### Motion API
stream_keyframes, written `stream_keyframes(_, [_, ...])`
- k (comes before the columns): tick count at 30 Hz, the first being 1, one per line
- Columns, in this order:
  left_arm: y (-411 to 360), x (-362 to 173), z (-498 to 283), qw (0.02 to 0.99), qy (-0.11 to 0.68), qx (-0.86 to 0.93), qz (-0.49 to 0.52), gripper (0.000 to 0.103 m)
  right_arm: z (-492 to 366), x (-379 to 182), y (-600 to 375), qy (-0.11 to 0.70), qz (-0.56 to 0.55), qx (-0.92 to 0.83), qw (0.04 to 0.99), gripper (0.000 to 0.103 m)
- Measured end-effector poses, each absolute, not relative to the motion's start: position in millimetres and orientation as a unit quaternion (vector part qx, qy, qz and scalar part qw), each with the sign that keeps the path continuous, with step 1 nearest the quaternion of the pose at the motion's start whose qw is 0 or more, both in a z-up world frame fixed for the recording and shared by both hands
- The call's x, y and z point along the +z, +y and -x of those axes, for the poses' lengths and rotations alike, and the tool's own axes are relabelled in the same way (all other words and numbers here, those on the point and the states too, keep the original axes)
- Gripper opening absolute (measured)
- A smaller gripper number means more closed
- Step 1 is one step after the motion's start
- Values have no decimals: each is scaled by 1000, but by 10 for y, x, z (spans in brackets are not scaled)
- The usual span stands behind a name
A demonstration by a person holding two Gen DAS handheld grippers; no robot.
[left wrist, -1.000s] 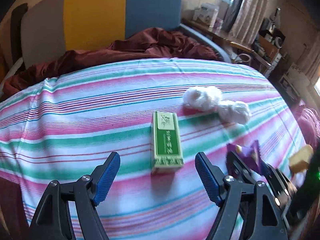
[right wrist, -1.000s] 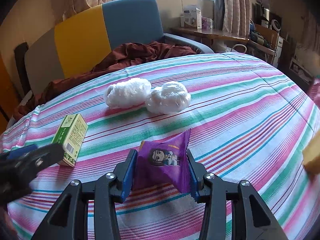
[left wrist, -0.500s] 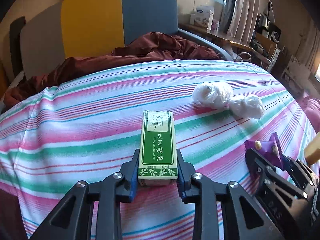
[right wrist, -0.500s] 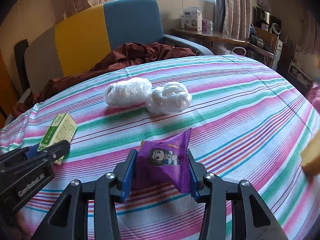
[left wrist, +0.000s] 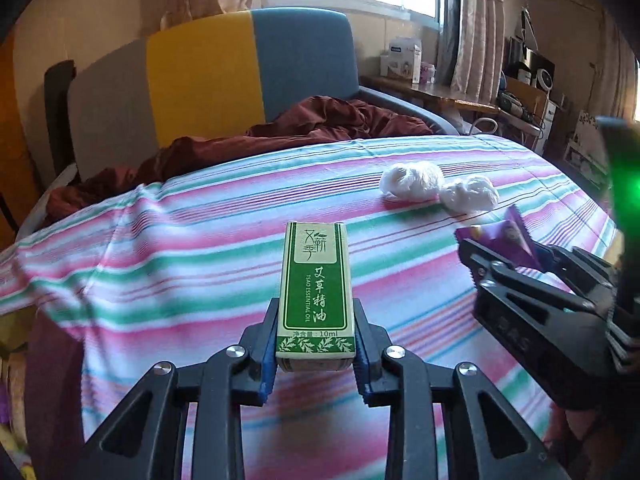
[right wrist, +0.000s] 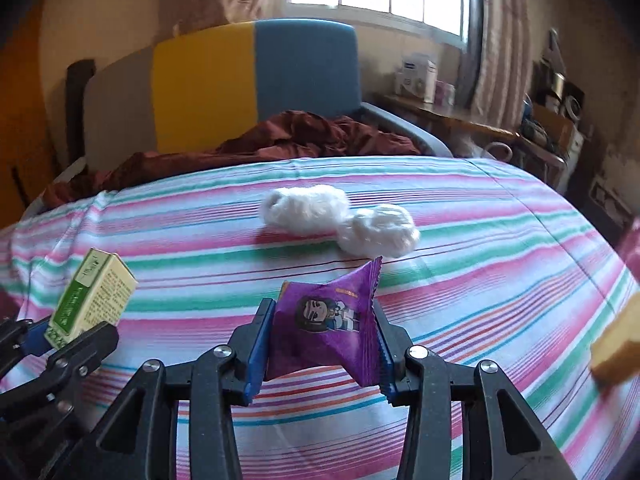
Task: Organize objects
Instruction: 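Carry the green box into the gold tray and open the left gripper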
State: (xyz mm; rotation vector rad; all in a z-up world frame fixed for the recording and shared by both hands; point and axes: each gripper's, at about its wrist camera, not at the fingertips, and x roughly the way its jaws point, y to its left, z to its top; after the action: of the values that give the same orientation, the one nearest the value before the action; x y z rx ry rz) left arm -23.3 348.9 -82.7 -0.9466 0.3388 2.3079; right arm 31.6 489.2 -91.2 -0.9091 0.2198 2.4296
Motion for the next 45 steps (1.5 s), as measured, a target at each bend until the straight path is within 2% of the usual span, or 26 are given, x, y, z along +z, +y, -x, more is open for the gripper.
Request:
stream_keyframes(8, [2979, -728, 159, 296, 62, 865, 401, 30, -269, -924, 4659, 38, 347, 904, 247, 45])
stream_keyframes(22, [2193, -436, 173, 278, -7, 872, 403, 30, -251, -908, 4421, -19, 347, 907, 238, 45])
stream_keyframes(34, [1259, -322, 569, 193, -70, 888, 411, 30, -281, -891, 4367, -25, 341, 909, 239, 45])
stream_keyframes(45, [718, -515, 1115, 124, -59, 874, 465, 30, -271, -914, 4295, -39, 347, 907, 237, 45])
